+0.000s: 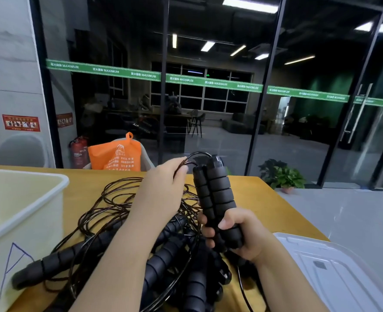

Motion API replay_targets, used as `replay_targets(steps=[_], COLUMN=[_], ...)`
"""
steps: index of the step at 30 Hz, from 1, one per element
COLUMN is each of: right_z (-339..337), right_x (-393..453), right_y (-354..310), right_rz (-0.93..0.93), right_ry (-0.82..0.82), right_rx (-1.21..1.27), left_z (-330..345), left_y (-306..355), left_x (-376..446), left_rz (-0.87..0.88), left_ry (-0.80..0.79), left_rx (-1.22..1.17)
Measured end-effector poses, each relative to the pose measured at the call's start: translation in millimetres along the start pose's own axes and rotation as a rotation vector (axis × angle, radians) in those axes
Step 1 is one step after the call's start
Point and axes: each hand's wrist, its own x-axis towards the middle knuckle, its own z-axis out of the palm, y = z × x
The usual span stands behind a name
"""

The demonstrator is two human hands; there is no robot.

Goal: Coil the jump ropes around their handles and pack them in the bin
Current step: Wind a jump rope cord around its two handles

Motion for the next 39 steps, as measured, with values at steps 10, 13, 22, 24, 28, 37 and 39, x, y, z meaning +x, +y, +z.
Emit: replay_targets(steps=[10,13,22,24,28,37,39], right_z=[15,23,37,37,35,31,33], right_x=[8,11,9,5,1,2,2], right_y=[6,4,-1,-3,-5,-3,-2], right_rz=[-0.022,-0.036,-0.035,-0.018,-0.001,-0.011,0.034], right_ry=[0.166,0.144,0.108,0.105,0.072,-0.006,0.048], right_rx=[0.096,0.302,0.448,0.408,0.359,0.298,0.237], left_z=[-3,-9,-9,-8,-13,-14,-12], left_y=[12,12,3,3,8,10,6], left_x=[-24,-35,-38,-38,-38,-37,-36], left_rz=[-0.211,-0.137,0.069,0.084,0.067,0.033,0.014], left_ry=[-0.269,-0.496,-0.431,-0.418,-0.438,-0.456,-0.478], left_rx=[-0.067,-0.003,0.151,0.14,0.031,0.039,0.069])
